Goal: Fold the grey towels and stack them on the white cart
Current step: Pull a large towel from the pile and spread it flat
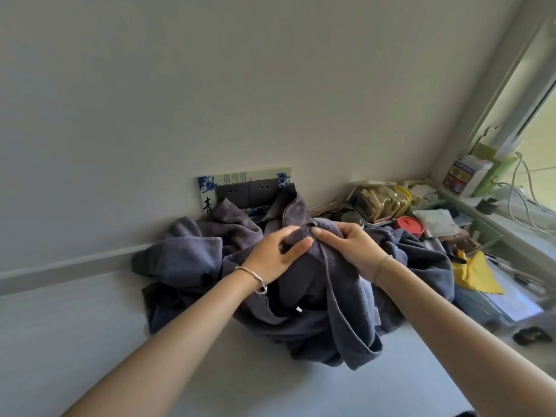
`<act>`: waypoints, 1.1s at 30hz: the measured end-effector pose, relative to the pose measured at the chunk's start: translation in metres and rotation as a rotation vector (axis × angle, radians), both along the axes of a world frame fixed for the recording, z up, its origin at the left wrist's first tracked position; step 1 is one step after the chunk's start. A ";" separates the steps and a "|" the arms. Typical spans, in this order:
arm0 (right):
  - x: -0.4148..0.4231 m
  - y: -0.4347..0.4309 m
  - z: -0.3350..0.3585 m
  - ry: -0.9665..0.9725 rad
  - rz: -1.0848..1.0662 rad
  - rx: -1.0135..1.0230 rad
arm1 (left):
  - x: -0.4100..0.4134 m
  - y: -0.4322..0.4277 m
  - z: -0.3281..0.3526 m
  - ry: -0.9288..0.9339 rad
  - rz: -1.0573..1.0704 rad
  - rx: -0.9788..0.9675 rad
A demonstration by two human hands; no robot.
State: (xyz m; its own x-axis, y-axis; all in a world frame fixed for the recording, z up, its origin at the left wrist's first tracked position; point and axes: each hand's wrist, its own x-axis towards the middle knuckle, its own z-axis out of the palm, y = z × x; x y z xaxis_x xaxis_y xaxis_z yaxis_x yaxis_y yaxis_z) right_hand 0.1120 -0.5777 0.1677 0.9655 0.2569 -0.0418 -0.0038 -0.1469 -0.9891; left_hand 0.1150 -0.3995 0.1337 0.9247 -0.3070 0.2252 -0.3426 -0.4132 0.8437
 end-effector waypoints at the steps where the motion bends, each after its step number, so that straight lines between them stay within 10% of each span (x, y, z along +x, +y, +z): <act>1: -0.005 0.008 0.011 -0.005 -0.001 0.023 | -0.008 0.006 0.010 0.009 0.022 -0.050; 18: -0.065 0.197 0.108 -0.551 0.219 -0.331 | -0.087 0.195 0.199 -0.478 0.527 -0.300; 26: -0.073 0.225 0.126 -0.374 0.463 0.027 | -0.117 0.293 0.160 -0.151 0.731 0.040; 33: -0.079 0.261 0.135 -0.465 0.624 -0.197 | -0.138 0.267 0.149 0.077 0.264 0.033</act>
State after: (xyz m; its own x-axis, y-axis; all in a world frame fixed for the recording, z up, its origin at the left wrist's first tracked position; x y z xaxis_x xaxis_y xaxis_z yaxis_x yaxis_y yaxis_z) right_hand 0.0330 -0.3165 0.3025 0.5757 0.7852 0.2281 0.5428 -0.1584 -0.8248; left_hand -0.0234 -0.1321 0.2828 0.9877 -0.0594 0.1449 -0.1549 -0.5072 0.8478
